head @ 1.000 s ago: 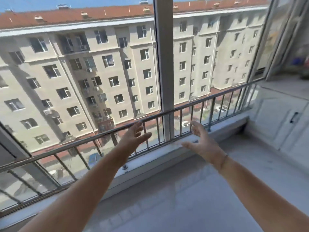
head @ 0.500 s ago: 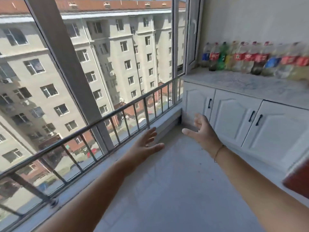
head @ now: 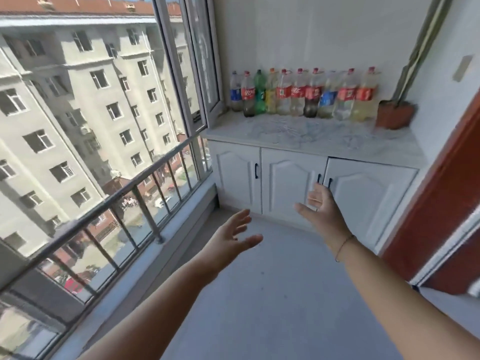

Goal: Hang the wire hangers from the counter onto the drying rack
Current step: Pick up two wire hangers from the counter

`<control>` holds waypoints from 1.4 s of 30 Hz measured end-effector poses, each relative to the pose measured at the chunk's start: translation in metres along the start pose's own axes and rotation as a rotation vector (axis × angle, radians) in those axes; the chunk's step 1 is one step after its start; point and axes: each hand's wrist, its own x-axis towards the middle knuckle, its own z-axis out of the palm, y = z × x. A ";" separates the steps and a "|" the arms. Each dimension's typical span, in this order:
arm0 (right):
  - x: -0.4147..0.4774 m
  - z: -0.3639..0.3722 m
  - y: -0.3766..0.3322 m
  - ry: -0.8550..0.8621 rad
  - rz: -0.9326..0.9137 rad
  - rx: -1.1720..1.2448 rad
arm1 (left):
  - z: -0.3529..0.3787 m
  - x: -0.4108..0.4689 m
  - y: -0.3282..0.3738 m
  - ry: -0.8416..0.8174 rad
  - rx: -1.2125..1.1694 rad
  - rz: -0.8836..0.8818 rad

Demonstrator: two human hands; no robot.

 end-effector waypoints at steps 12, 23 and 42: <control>0.179 -0.072 0.036 0.321 0.102 0.059 | 0.043 0.251 0.030 -0.194 -0.014 0.025; 0.379 -0.186 0.097 0.332 0.142 0.035 | 0.130 0.476 0.063 -0.200 0.018 0.021; 0.646 -0.240 0.231 0.214 0.333 -0.125 | 0.205 0.747 0.039 -0.196 0.057 -0.134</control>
